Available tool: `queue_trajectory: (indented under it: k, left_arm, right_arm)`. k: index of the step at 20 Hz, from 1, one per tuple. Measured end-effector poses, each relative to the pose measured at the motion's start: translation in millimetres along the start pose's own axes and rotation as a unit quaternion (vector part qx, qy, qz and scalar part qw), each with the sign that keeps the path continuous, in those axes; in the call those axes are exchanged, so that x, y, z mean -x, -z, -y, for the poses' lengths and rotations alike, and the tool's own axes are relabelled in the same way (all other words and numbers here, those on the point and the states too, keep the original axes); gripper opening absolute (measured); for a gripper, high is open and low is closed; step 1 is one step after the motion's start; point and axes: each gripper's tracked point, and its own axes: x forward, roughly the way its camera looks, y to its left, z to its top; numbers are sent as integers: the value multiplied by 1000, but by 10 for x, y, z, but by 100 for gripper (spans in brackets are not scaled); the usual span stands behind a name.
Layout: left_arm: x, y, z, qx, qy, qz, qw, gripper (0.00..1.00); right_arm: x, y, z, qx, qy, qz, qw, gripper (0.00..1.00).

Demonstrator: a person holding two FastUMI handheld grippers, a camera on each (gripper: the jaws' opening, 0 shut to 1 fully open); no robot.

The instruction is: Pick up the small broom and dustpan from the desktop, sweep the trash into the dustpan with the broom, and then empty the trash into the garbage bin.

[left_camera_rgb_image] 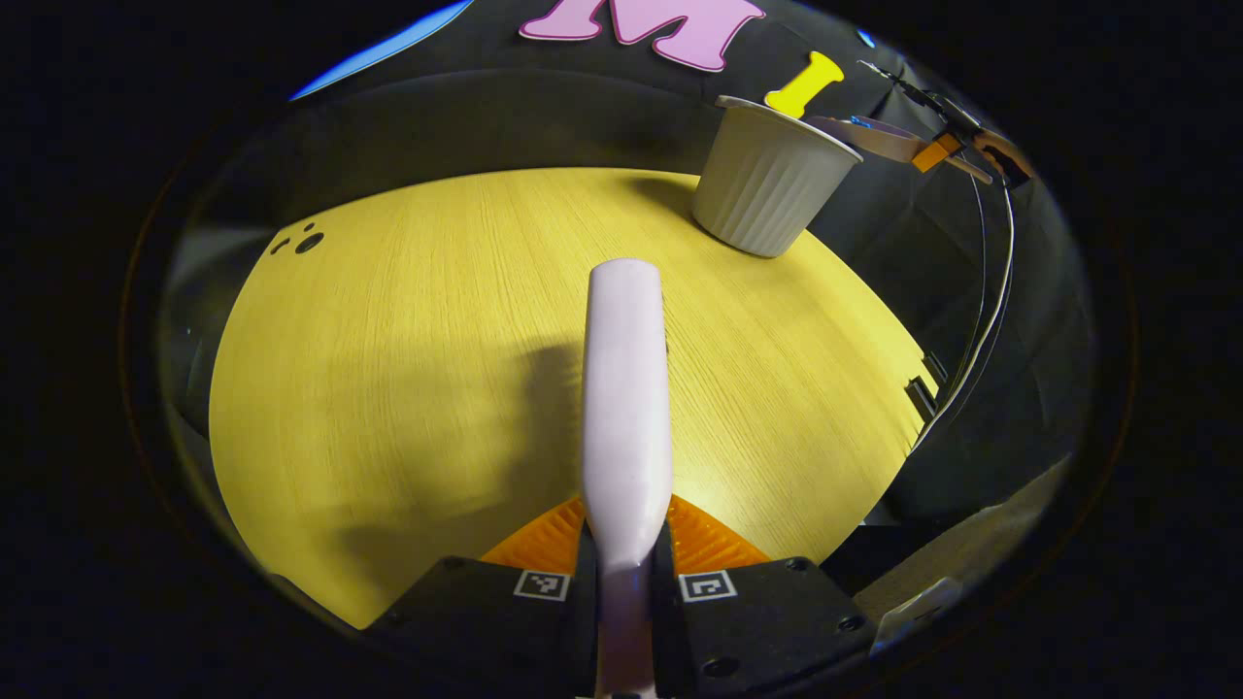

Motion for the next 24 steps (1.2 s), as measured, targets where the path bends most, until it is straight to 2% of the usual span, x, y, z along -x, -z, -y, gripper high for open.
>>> queue_trajectory:
  k: [6, 8, 9, 10, 13, 15, 18, 20, 24]
  left_arm:
    - [-31, 29, -55, 5, -3, -4, 1000, 27]
    - [-47, 15, -70, 7, -4, -4, 1000, 24]
    - [-54, 7, -74, 7, -5, -4, 1000, 27]
    - [-57, 2, -78, 7, -5, -4, 1000, 27]
    - [-55, -24, -80, 3, -8, -3, 1000, 27]
    - [-52, -32, -92, 3, -11, -3, 1000, 27]
    - [-38, -41, -110, 6, -17, -4, 1000, 27]
    - [-11, -54, -131, 2, -23, -2, 1000, 27]
    - [46, -78, -176, 2, -34, 2, 999, 27]
  right_arm:
    - [-10, -130, 192, 88, 25, -66, 994, 32]
    - [-19, -162, 157, 95, 23, -69, 993, 36]
    - [-23, -173, 149, 94, 24, -69, 993, 36]
    - [-24, -172, 136, 93, 23, -68, 993, 40]
    - [-34, -184, 132, 90, 21, -61, 994, 36]
    - [-29, -201, 90, 80, 12, -50, 995, 40]
    - [36, -235, 14, 54, -4, -18, 998, 33]
    - [116, -212, -40, 24, -23, 14, 999, 36]
    - [428, -70, -313, -18, -64, 86, 994, 33]
